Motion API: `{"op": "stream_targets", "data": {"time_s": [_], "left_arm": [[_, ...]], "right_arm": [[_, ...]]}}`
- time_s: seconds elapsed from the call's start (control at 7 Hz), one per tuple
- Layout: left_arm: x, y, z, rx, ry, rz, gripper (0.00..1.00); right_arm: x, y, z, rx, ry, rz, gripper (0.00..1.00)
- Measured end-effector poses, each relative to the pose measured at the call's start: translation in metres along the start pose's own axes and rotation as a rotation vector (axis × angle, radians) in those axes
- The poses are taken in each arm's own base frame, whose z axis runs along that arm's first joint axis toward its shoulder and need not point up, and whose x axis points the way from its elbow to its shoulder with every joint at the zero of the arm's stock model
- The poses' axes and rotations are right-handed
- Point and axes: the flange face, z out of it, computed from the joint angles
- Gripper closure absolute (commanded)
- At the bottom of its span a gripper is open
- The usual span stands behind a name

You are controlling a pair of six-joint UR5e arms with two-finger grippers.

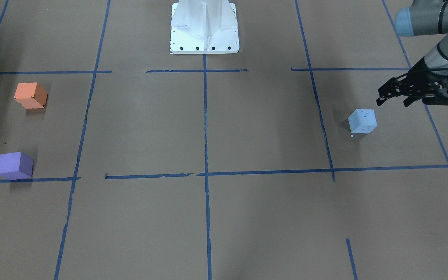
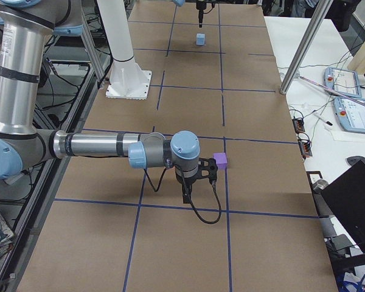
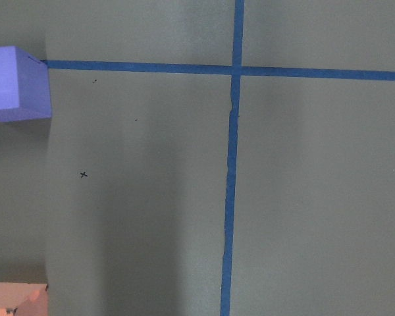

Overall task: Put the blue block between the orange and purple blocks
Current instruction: 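Lower the left gripper onto the light blue cube and grasp it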

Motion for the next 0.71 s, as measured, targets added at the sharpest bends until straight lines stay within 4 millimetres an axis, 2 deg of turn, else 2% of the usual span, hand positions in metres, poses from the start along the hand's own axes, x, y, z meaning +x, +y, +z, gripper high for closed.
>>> {"op": "stream_targets", "data": {"time_s": [0.29, 0.57, 0.71], "left_arm": [[0.026, -0.008, 0.036, -0.001, -0.032, 0.019, 0.0], [0.035, -0.005, 0.069, -0.039, -0.059, 0.045, 0.0], [0.035, -0.005, 0.08, -0.046, -0.076, 0.051, 0.27]], "right_arm": [[0.0, 0.0, 0.003, -0.006, 0.0, -0.001, 0.0], [-0.002, 0.0, 0.004, -0.011, -0.001, -0.005, 0.0], [-0.002, 0.0, 0.005, -0.013, -0.002, -0.007, 0.0]]}}
